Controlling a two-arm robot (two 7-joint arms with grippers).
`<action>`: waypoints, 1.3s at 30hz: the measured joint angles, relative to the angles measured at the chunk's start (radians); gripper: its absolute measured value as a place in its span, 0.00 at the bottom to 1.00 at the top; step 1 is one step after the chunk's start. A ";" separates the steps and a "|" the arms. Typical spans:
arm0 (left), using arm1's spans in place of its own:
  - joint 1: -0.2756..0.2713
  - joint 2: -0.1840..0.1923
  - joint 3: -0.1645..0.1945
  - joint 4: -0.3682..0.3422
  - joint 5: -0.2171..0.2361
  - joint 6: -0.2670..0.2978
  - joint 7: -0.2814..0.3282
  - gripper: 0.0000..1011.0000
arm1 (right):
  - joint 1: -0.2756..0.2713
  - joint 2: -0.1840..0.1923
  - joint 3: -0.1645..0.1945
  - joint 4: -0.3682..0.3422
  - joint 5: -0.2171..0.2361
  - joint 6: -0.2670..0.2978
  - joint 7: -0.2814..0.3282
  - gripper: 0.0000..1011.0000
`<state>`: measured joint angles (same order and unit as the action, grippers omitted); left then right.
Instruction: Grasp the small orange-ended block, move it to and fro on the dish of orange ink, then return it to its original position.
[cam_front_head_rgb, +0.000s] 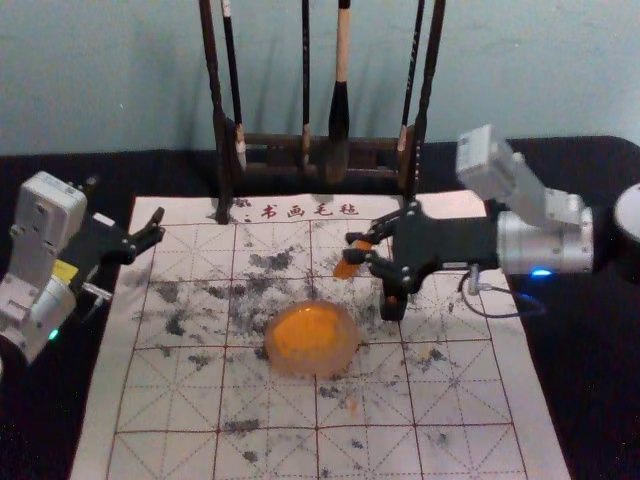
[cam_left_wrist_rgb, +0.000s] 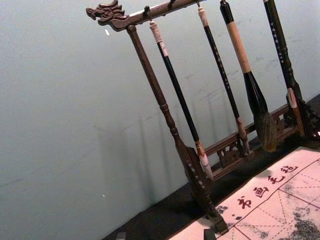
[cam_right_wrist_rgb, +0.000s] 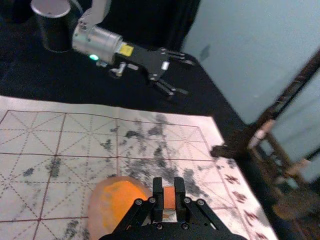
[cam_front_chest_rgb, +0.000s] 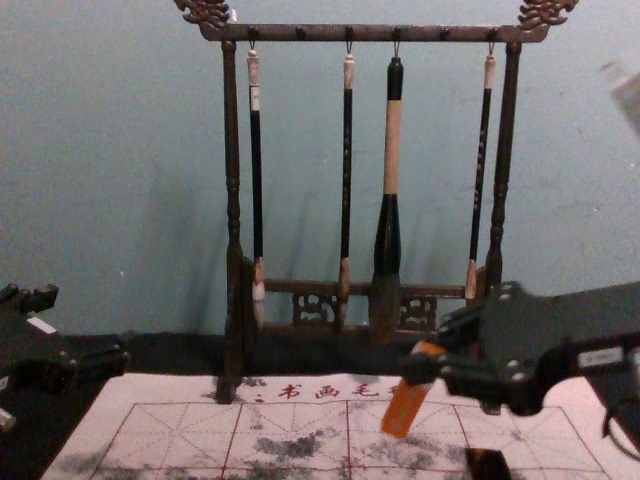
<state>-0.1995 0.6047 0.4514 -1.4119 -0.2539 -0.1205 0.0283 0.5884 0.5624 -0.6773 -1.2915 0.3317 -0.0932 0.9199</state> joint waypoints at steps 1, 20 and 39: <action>0.000 0.000 0.000 0.000 0.000 0.000 0.000 0.99 | 0.005 -0.005 -0.008 0.005 -0.003 0.001 0.003 0.13; 0.000 0.000 0.000 0.000 0.000 0.000 0.000 0.99 | 0.102 -0.105 -0.126 0.145 -0.048 0.039 0.043 0.13; 0.000 0.000 0.000 0.000 0.000 0.000 0.000 0.99 | 0.135 -0.147 -0.148 0.215 -0.037 0.103 0.036 0.13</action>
<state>-0.1995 0.6047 0.4514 -1.4120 -0.2539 -0.1205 0.0283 0.7237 0.4151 -0.8252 -1.0770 0.2947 0.0102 0.9559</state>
